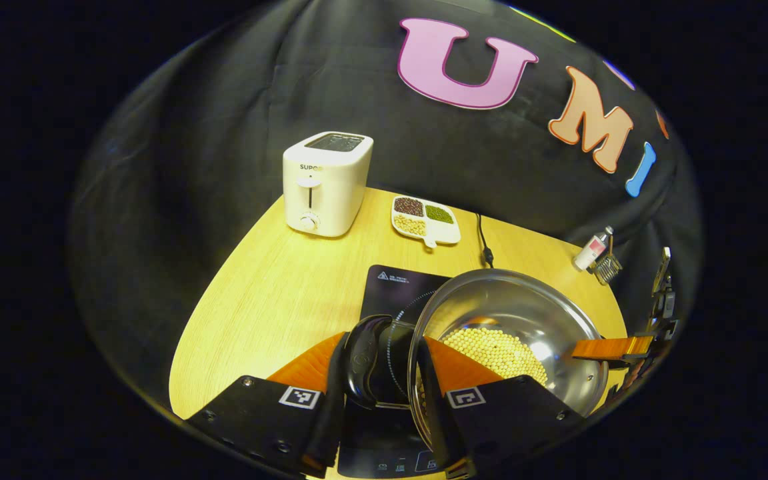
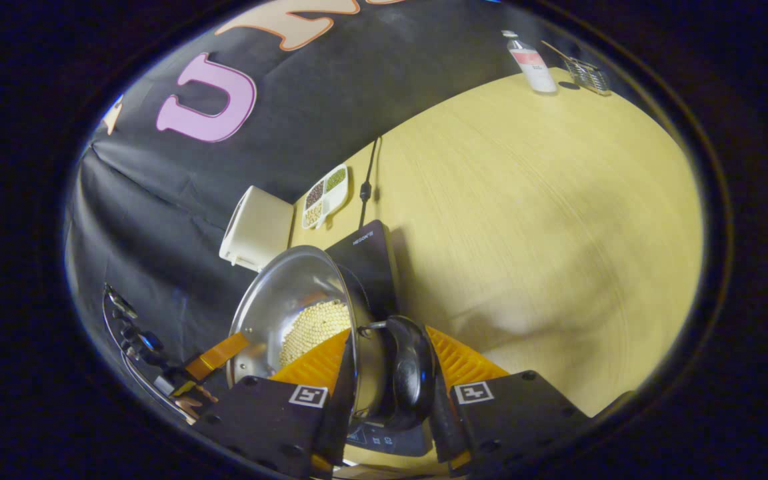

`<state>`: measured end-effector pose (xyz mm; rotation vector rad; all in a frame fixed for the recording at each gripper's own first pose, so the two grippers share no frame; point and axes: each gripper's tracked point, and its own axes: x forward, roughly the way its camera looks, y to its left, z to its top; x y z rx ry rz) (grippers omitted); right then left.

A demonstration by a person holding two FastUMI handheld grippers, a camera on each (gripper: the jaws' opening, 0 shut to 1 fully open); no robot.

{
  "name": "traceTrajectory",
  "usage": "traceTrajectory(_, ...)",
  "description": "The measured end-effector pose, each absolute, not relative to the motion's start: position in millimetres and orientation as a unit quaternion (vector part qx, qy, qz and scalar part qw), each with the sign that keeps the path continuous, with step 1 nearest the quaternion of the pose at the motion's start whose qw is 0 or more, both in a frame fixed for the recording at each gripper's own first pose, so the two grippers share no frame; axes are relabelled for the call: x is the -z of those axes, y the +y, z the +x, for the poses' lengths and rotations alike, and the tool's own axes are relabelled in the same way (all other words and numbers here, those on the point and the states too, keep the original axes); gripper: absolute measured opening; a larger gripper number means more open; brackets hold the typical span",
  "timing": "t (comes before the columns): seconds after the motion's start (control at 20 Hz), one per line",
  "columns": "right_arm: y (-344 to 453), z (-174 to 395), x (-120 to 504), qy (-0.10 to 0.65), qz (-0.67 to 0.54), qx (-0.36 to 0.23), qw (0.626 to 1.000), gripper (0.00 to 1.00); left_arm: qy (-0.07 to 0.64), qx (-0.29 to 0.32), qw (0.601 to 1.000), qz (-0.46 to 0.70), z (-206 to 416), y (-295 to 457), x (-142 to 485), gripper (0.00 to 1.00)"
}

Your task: First push the handle of the pot to place it horizontally, then grasp the pot with both hands and set it on the induction cooktop.

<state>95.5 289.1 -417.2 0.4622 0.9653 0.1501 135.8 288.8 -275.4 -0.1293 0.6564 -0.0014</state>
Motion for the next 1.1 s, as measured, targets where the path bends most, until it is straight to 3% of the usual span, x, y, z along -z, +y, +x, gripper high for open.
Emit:
traceTrajectory(0.45,300,110,427,0.453,0.235,-0.062,0.858,0.42,0.293,0.003,0.955,-0.055,155,296,278,0.58)
traceTrajectory(0.5,300,109,427,0.452,0.234,-0.061,0.858,0.43,0.293,0.003,0.955,-0.056,155,296,279,0.57)
traceTrajectory(0.55,300,111,427,0.451,0.234,-0.059,0.859,0.52,0.293,0.003,0.954,-0.058,155,297,280,0.58)
traceTrajectory(0.8,300,110,429,0.457,0.237,-0.053,0.856,0.54,0.296,-0.007,0.952,-0.081,154,298,286,0.63)
traceTrajectory(0.85,301,111,429,0.458,0.238,-0.053,0.855,0.54,0.302,-0.007,0.95,-0.079,152,297,288,0.62)
traceTrajectory(0.9,302,110,428,0.46,0.242,-0.055,0.853,0.47,0.306,-0.009,0.949,-0.076,150,299,290,0.63)
traceTrajectory(1.0,309,108,422,0.464,0.263,-0.067,0.843,0.46,0.306,-0.028,0.949,-0.066,149,308,289,0.68)
traceTrajectory(1.05,311,111,417,0.458,0.269,-0.067,0.844,0.52,0.306,-0.042,0.949,-0.062,149,314,290,0.72)
traceTrajectory(1.1,310,117,415,0.447,0.272,-0.067,0.849,0.67,0.303,-0.05,0.95,-0.064,150,317,291,0.87)
